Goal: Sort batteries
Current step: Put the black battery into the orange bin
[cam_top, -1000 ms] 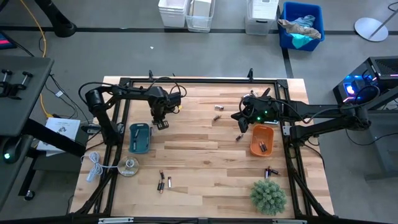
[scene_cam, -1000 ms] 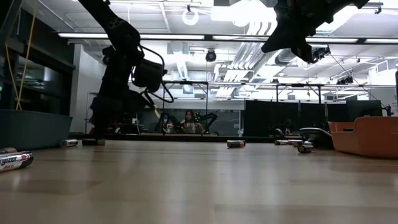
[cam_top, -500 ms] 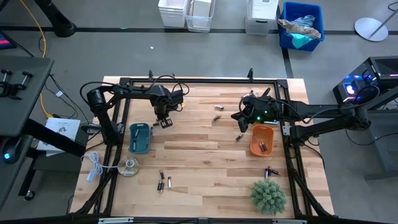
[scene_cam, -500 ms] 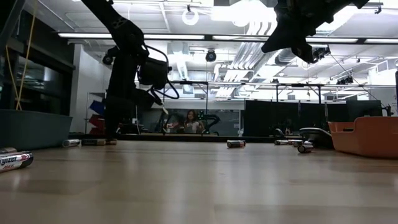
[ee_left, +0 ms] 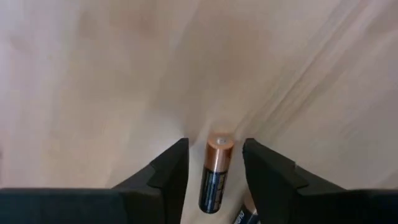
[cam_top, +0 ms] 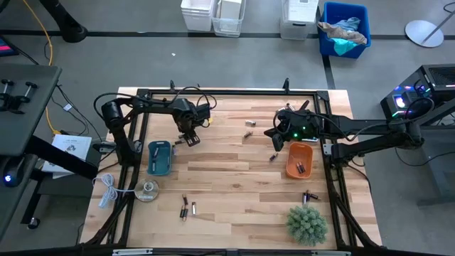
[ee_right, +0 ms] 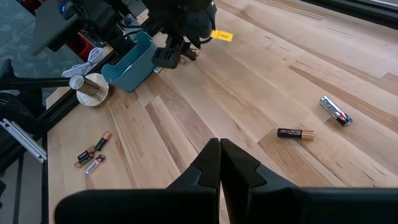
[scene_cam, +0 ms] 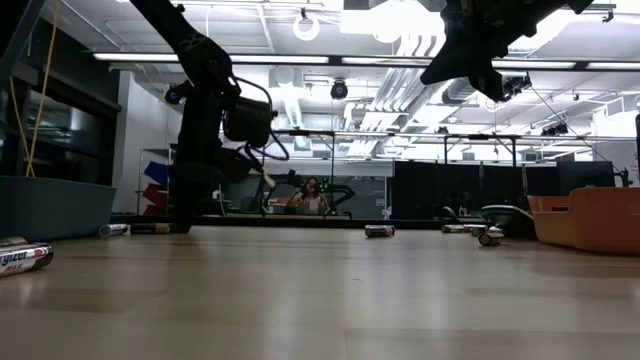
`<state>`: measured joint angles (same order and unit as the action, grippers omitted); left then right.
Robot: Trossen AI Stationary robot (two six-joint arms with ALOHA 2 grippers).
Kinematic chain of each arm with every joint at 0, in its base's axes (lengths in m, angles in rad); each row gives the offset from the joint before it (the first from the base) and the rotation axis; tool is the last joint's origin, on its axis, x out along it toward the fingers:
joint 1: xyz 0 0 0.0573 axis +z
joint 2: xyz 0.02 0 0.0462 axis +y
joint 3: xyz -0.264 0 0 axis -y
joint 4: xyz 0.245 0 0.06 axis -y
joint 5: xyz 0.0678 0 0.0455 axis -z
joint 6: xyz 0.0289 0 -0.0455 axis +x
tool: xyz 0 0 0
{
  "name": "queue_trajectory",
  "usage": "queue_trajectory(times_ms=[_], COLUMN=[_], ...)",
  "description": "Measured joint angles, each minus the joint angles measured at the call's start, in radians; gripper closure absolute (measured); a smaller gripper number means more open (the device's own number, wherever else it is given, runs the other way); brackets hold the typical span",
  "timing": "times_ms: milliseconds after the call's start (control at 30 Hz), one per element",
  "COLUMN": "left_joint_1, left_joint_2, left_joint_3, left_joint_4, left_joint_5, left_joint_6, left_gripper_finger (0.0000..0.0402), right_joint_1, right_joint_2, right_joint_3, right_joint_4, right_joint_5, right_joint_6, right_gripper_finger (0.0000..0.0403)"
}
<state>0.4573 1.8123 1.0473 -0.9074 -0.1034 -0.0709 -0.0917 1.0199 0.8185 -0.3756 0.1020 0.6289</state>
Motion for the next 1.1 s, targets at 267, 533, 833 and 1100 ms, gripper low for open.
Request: queue_trajectory(times_ms=[267,533,833,1100], left_joint_1=[-0.017,-0.03,-0.195,-0.343], left_joint_2=[0.033,0.039,0.049,0.202], left_joint_3=[-0.048,0.04,0.277,0.373], left_joint_4=[0.019,0.015,0.45,0.896], left_joint_5=[0.003,0.091,0.248,0.26], left_joint_6=[-0.019,-0.021,-0.064,-0.215], left_gripper_finger=[0.0276,0.0372,0.0372,0.0372], right_joint_1=[0.0,0.001,0.0,0.0], right_joint_2=[0.0,-0.026,-0.182,-0.253], right_joint_3=[0.0,0.0,0.0,0.0], right_joint_4=[0.0,0.023,0.156,0.165], right_joint_5=[0.0,-0.006,0.023,0.128], right_joint_6=[0.0,0.022,0.021,0.018], right_gripper_finger=[0.0403,0.0403,0.0403,0.0403])
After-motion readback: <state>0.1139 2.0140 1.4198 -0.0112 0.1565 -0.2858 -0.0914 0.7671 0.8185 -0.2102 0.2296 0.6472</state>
